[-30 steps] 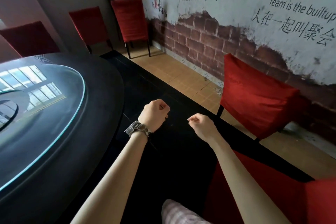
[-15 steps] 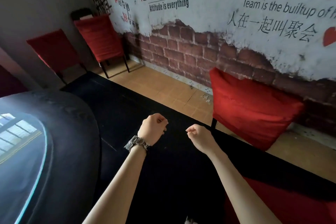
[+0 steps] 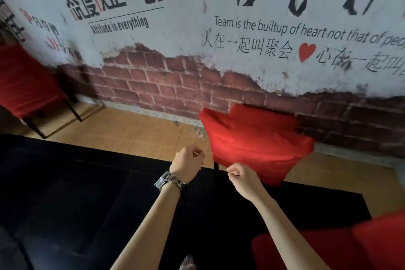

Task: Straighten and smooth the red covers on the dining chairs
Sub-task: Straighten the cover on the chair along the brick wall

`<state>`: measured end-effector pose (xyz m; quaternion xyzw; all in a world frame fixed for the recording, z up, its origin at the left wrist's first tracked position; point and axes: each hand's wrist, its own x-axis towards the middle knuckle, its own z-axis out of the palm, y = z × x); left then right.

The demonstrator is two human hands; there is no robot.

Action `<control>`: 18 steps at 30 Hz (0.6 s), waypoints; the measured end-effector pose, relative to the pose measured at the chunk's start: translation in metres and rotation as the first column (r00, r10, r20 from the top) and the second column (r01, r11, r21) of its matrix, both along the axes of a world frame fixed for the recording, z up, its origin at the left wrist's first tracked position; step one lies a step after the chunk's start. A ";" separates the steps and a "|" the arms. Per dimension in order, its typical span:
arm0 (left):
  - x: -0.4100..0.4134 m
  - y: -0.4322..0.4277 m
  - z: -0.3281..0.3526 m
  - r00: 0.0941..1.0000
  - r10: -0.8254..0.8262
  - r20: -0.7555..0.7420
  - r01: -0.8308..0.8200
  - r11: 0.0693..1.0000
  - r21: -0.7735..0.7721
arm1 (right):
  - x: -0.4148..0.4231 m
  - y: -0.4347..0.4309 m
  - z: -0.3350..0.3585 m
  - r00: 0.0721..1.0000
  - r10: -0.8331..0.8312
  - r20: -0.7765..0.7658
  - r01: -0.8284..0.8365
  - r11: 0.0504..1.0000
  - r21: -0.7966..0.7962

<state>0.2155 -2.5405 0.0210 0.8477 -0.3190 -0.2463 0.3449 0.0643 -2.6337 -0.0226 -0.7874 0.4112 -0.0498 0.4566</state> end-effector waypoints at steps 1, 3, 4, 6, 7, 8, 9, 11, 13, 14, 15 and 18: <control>0.006 -0.013 -0.001 0.999 -0.037 0.004 0.037 0.999 -0.003 | 0.002 -0.007 -0.003 0.999 -0.032 -0.005 0.032 0.999 -0.002; 0.018 -0.037 -0.004 0.994 -0.111 0.021 0.111 0.994 -0.009 | 0.009 -0.021 -0.008 0.995 -0.102 -0.012 0.102 0.995 -0.002; 0.026 -0.048 -0.007 0.988 -0.150 0.027 0.150 0.989 -0.007 | 0.014 -0.028 -0.011 0.991 -0.137 -0.015 0.137 0.991 -0.005; 0.045 -0.070 -0.011 0.974 -0.225 0.020 0.225 0.974 0.015 | 0.029 -0.040 -0.014 0.980 -0.199 -0.021 0.199 0.980 -0.011; 0.055 -0.079 -0.011 0.967 -0.255 0.011 0.255 0.967 0.024 | 0.037 -0.045 -0.016 0.975 -0.223 -0.026 0.222 0.975 -0.012; 0.067 -0.089 -0.011 0.959 -0.282 0.006 0.282 0.959 0.027 | 0.045 -0.050 -0.017 0.970 -0.242 -0.033 0.242 0.970 -0.013; 0.079 -0.098 -0.011 0.951 -0.308 0.008 0.308 0.951 0.028 | 0.053 -0.054 -0.017 0.964 -0.262 -0.043 0.262 0.965 -0.010; 0.100 -0.116 -0.010 0.935 -0.353 0.024 0.353 0.935 0.026 | 0.066 -0.062 -0.018 0.949 -0.309 -0.059 0.310 0.951 0.005; 0.117 -0.135 -0.008 0.922 -0.387 0.030 0.387 0.922 0.022 | 0.075 -0.068 -0.019 0.931 -0.360 -0.055 0.362 0.932 0.019; 0.124 -0.144 -0.007 0.915 -0.403 0.035 0.402 0.915 0.026 | 0.076 -0.071 -0.020 0.922 -0.385 -0.052 0.386 0.922 0.024; 0.130 -0.154 -0.008 0.908 -0.416 0.046 0.415 0.909 0.031 | 0.077 -0.074 -0.021 0.910 -0.410 -0.058 0.412 0.911 0.027; 0.137 -0.175 -0.012 0.886 -0.459 0.058 0.459 0.888 0.014 | 0.072 -0.078 -0.026 0.868 -0.485 -0.110 0.489 0.872 0.015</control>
